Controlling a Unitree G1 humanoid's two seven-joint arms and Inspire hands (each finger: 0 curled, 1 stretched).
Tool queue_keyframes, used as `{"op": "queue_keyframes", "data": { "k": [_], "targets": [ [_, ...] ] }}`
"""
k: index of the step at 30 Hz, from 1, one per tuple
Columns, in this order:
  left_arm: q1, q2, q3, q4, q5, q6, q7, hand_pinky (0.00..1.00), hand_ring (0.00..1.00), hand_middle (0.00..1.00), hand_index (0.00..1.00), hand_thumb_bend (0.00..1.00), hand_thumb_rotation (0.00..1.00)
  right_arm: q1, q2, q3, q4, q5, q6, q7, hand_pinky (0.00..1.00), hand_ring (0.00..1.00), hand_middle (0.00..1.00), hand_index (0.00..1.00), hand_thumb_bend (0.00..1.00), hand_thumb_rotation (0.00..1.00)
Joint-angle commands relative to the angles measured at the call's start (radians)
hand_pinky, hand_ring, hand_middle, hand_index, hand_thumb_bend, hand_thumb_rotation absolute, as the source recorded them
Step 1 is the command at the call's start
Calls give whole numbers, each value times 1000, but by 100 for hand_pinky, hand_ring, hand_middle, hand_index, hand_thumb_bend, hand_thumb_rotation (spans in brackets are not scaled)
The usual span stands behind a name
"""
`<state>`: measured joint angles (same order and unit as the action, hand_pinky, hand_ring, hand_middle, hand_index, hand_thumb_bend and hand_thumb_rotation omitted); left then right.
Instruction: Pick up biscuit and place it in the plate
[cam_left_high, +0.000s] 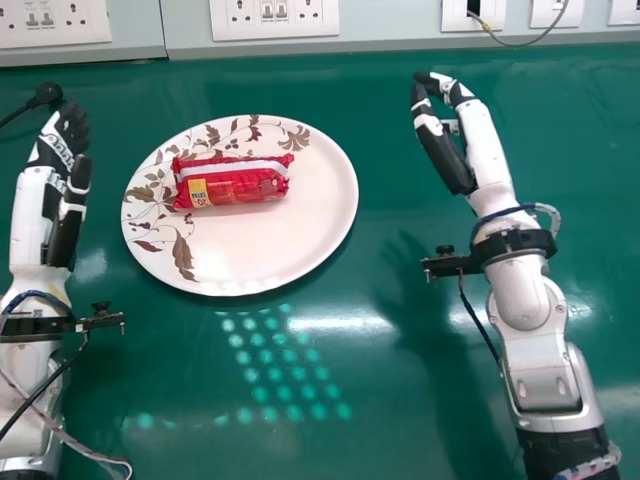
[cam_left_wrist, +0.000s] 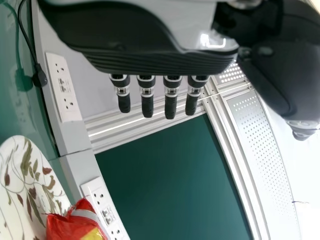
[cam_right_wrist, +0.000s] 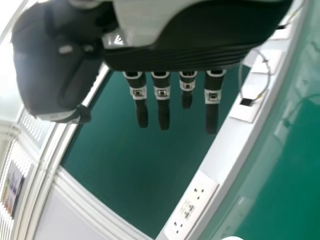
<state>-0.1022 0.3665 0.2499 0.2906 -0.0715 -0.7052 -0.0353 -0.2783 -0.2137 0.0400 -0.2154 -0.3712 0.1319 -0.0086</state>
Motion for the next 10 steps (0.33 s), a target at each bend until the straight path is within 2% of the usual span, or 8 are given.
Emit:
{"op": "queue_keyframes", "data": {
  "k": [1,3,5,7,8,10],
  "targets": [
    [49,-5,17,9,-84,19,-58,100,100,98,100,100,74,33,50,-11,-19,46,-14,-24,71,83,88,87,57,39],
    [65,-7,27,-24,-162,57,-108,100,99,96,100,100,70,55,91,-18,-23,99,-40,-39,68,84,88,86,55,35],
    [79,-6,40,-55,-191,87,-126,100,97,94,98,100,70,73,117,-22,-21,138,-76,-47,69,84,89,86,52,33],
    [90,-10,47,-81,-181,101,-122,96,94,92,97,100,72,86,132,-29,-8,171,-125,-53,69,83,87,84,49,32],
    [95,-16,48,-96,-171,109,-116,90,92,91,95,100,73,92,137,-35,0,184,-146,-56,67,81,86,82,47,31],
    [103,-33,43,-122,-145,122,-98,83,89,89,93,98,73,102,144,-54,19,215,-186,-58,64,79,84,81,44,29]
  ]
}}
